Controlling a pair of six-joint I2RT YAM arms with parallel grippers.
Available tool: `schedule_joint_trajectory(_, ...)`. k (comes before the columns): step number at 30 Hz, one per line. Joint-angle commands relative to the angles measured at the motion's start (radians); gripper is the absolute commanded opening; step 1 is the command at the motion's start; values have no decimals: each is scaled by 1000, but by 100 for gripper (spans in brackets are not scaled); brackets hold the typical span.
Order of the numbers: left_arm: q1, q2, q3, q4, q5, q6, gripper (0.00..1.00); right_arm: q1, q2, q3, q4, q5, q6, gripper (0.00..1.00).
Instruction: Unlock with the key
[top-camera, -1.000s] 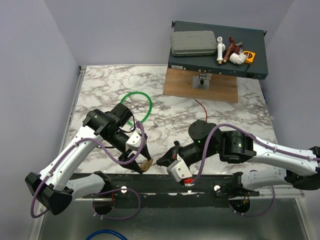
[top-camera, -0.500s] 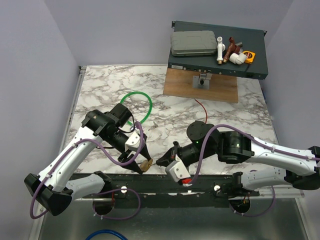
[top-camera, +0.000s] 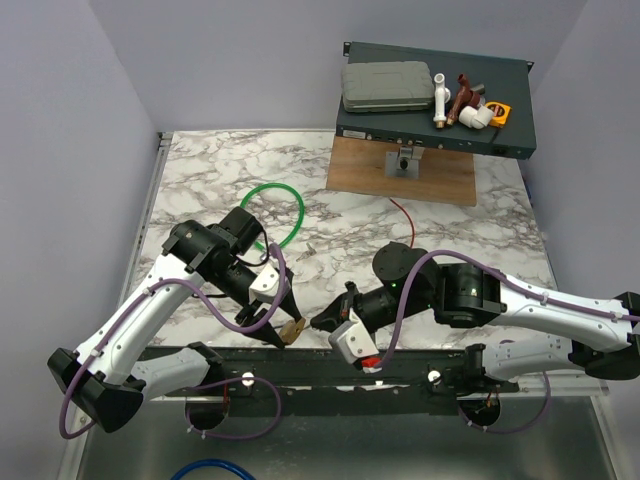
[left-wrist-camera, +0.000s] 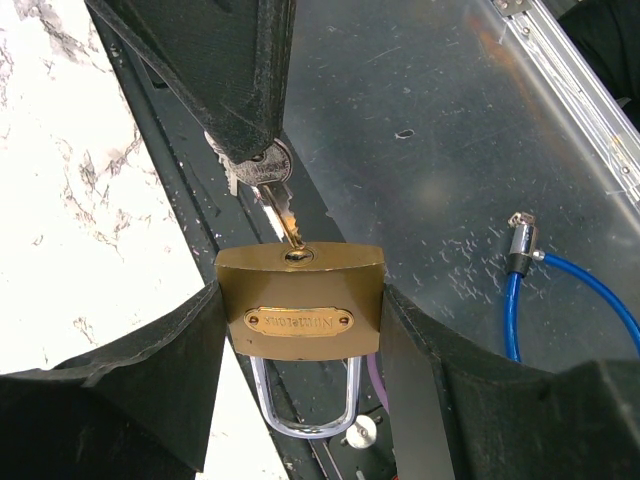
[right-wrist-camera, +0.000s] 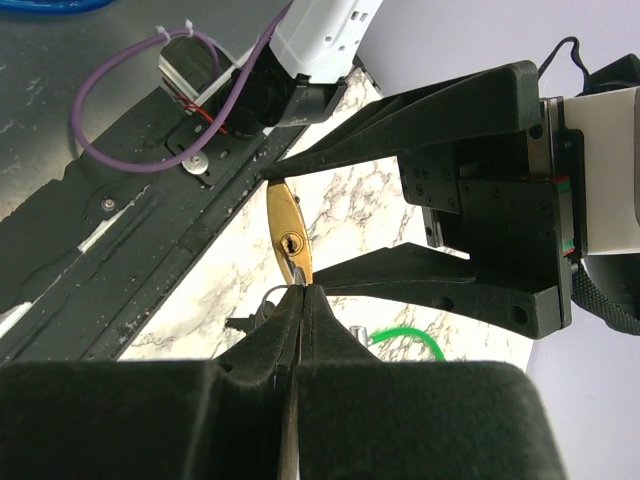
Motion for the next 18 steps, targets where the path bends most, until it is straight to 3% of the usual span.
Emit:
schedule_joint_trajectory(1, -4, -20, 9, -52, 102, 28, 0, 6, 6, -12, 35, 27, -10, 1)
schedule_joint_trajectory(18, 3, -21, 4, -51, 105, 37, 0, 7, 2, -4, 18, 27, -4, 1)
